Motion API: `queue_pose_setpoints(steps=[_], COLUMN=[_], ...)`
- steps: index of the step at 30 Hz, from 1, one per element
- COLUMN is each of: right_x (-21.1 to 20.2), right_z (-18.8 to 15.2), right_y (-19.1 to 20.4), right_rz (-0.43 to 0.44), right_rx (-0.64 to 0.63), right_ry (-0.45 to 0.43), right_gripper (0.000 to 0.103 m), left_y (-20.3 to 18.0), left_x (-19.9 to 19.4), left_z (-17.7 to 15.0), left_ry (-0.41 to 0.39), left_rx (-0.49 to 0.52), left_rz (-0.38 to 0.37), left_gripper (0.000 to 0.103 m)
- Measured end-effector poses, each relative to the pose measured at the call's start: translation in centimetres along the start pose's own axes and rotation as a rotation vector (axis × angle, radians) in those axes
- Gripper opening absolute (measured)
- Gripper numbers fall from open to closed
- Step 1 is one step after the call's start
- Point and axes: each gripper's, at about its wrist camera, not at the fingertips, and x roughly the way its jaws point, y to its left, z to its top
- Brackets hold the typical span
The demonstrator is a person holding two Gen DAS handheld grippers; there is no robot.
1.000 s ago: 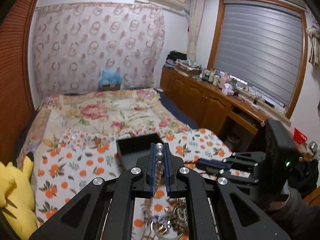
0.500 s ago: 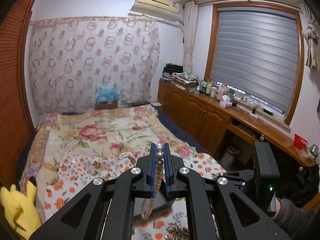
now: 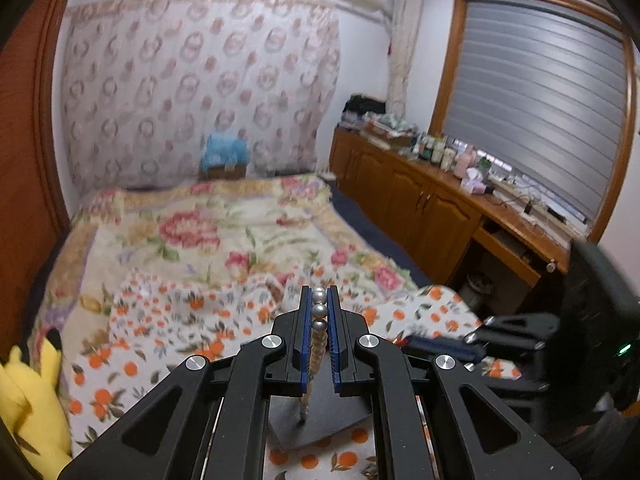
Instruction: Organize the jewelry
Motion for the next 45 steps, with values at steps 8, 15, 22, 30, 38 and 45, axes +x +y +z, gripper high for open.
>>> queue_pose_setpoints(steps=[8,15,22,30,38,45], right_x=[4.1,7.7,9.9,9.2,5.9,1.9], right_z=[-0.2,-0.3,-1.3,-1.7,-3.3,-6.2], right_y=[-0.4,0.1,0.4,0.1,0.8,2.5], right_rz=[0.028,0.019,0.014,-0.008,-0.032,-0.045], right_rx=[0.008,-0.026,-0.033,-0.015,-0.006,0.0], right_ry=[0.044,0.097,0.146,0.139,0.112,0.096], right_gripper=[0.004,0.004,0.005,0.03,0.03,0.03], left_y=[2.2,3.4,3.7,3.0,1.8,0.1], left_x=[3.7,2.2,0.8,-0.6,-2.4,-4.3], left_z=[-3.7,-6.5,-9.8,-12.8,-14.8,-16.8], left_ry=[0.097,0.098,0.121,0.143,0.143,0.13], left_rx=[-0.048,-0.078,-0.084,-0.083,-0.064,-0.037], left_rz=[0.038,0.086,0.118,0.136,0.142,0.114], left_gripper=[0.015,0.032,0.037,0.042,0.046,0.055])
